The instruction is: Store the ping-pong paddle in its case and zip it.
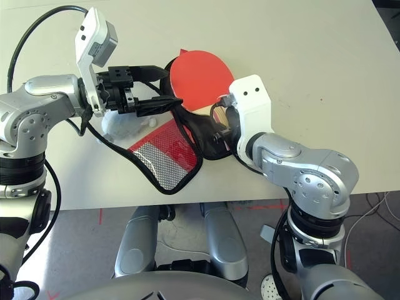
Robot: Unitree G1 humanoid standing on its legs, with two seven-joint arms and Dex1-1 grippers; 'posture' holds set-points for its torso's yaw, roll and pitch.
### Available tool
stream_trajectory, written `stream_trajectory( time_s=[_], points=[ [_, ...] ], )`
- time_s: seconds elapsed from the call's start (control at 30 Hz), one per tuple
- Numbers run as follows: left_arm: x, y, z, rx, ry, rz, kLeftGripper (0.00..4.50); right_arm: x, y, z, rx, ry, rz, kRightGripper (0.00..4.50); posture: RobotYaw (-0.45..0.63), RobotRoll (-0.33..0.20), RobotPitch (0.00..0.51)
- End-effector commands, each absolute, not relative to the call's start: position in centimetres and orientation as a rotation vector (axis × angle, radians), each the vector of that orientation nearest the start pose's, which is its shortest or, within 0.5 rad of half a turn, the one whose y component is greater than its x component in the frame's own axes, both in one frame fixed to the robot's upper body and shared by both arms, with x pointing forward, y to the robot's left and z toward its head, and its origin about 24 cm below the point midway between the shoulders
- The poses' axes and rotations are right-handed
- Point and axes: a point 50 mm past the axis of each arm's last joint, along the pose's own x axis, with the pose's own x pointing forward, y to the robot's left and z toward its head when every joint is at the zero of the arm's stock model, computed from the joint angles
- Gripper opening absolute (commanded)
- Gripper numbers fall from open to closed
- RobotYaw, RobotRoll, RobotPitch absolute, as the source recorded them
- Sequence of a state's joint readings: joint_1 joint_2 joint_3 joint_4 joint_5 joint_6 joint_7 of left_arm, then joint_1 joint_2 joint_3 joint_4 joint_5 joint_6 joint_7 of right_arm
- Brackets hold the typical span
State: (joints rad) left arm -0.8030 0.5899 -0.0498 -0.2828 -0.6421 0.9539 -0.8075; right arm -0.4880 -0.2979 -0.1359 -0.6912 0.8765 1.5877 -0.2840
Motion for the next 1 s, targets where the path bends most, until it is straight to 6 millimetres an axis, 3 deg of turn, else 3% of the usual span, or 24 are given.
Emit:
stream_trajectory(
  time_s=[0.03,0.23,0.73,1.0],
  points=[
    [28.2,12.1,24.8,0.208,0.059,-1.194,4.50,23.9,-12.6,16.3,-0.079,0.502,0.480,2.40,-0.15,0.000,0.372],
    [28.2,12.1,24.8,0.211,0.057,-1.189,4.50,23.6,-12.7,16.4,-0.084,0.511,0.546,4.47,-0.14,0.000,0.364],
    [28.1,12.2,24.7,0.216,0.054,-1.172,4.50,23.2,-12.0,16.8,-0.105,0.505,0.673,4.47,-0.11,0.000,0.356],
    [28.2,13.1,25.9,0.219,0.010,-1.117,4.50,23.6,-13.5,17.7,-0.127,0.465,0.675,4.47,-0.09,0.000,0.350]
  ],
)
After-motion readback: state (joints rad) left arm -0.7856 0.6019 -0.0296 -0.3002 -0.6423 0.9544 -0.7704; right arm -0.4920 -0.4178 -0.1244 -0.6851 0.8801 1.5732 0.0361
